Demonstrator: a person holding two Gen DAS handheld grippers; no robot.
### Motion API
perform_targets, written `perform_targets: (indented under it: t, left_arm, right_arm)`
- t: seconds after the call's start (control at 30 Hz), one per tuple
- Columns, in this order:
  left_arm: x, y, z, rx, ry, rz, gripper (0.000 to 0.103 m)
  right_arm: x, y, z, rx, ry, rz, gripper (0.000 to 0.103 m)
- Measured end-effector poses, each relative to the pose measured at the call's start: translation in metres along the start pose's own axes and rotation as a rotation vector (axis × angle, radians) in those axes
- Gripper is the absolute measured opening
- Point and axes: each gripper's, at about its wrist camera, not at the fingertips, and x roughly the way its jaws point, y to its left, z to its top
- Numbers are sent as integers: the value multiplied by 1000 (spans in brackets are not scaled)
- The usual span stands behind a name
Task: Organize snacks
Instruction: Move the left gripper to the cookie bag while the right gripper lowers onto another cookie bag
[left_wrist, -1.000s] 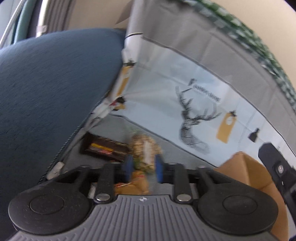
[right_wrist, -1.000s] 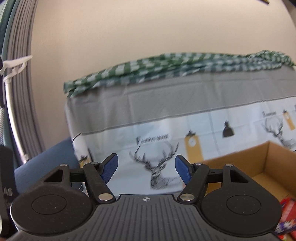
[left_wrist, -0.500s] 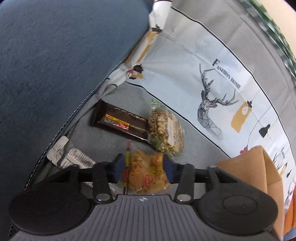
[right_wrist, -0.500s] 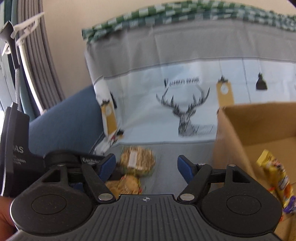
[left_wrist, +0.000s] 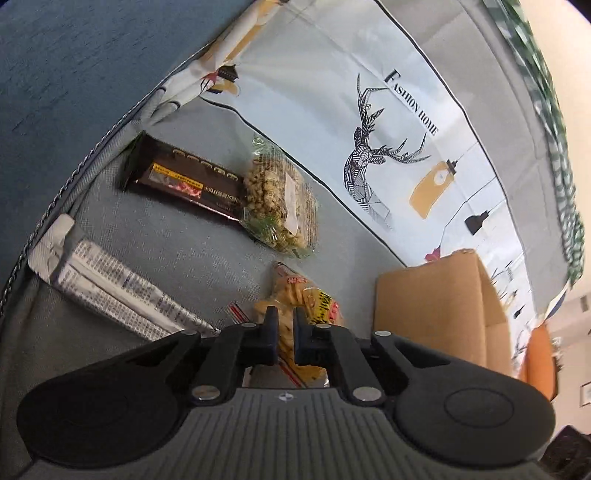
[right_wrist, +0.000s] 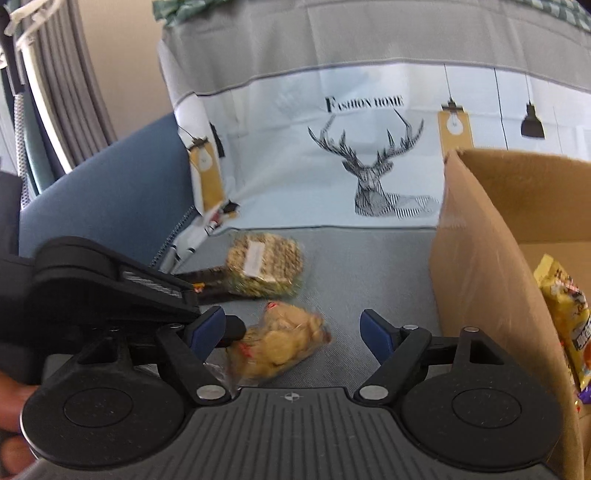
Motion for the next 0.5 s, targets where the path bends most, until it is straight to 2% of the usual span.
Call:
perform_targets:
  t: [0.13,0.23,0.3,0.5]
  left_arm:
    - [-10,4,4,-29,-84,41,18]
    - [-18,9,6,-65,-143,26,19]
    - [-23,12,10,-80,-178,13,27]
    - [-30,8,16,-55,-256,32,32]
  right_arm:
    - [3,2,-2,-25,9,4,87]
    - [6,5,-5,-45,19,21,89]
    - [9,7,-5,-62,22,38,91]
    - [27,16,-8,-99,7,57,94]
